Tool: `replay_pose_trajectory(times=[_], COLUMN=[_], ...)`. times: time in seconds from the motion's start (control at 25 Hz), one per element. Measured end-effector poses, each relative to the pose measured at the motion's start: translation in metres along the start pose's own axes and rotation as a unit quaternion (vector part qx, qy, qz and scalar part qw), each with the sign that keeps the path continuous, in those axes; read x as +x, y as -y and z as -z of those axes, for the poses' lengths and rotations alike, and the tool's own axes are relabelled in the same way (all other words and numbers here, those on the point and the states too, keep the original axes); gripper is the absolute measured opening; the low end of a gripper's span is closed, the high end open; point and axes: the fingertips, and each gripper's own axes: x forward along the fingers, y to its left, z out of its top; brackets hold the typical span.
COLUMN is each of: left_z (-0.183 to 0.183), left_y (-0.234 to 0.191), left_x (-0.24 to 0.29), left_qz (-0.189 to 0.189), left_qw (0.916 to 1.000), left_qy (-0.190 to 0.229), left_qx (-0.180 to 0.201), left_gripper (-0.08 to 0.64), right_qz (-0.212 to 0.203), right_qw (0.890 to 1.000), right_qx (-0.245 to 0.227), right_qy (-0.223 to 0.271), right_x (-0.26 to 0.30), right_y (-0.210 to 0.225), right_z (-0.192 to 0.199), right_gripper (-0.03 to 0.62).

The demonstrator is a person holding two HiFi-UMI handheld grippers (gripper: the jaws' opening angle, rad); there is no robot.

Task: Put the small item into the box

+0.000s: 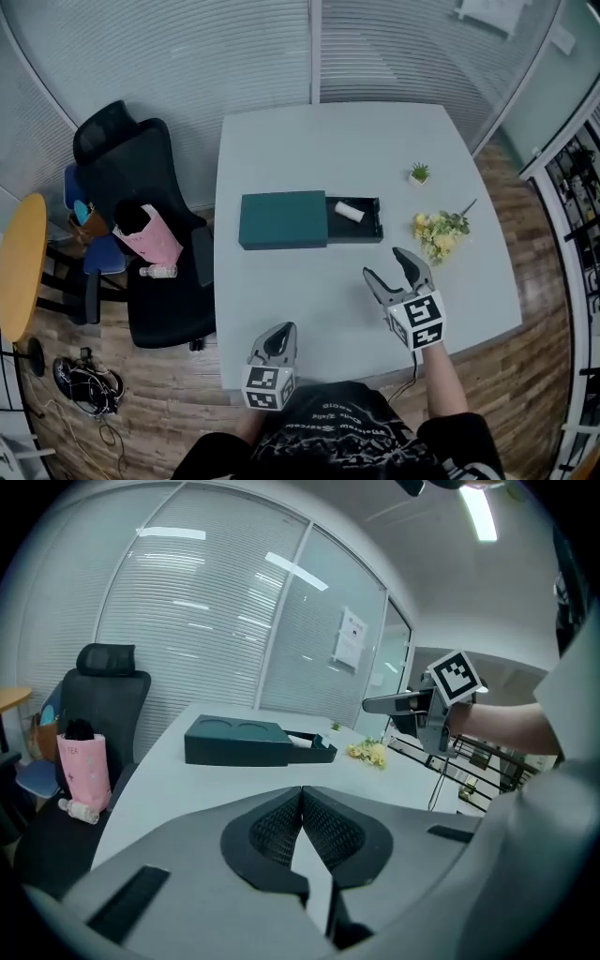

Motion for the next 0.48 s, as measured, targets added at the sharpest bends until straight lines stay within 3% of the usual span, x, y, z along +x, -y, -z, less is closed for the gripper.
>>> replay_pose_trajectory(times=[0.2, 0.48], left_z=[0.001, 0.001], left_y=[0.011, 0.011], left_x=[0.001, -0.003], left_qz=[0.025, 0.035], left_qw=[0.9997, 0.9993], left_qy=[0.005, 0.014], left_qx=[0.0, 0.003], left_gripper=[0.02, 0.02], right_qz=[0.029, 0.058], right_qw=[0.999, 0.994], right_qx=[0.032, 0.087], right_qy=[0.031, 0.036], right_x=[-0.03, -0.058], right_y=[-0.019, -0.049], right_z=[0.025, 0.064], right_gripper=[0.302, 0.301])
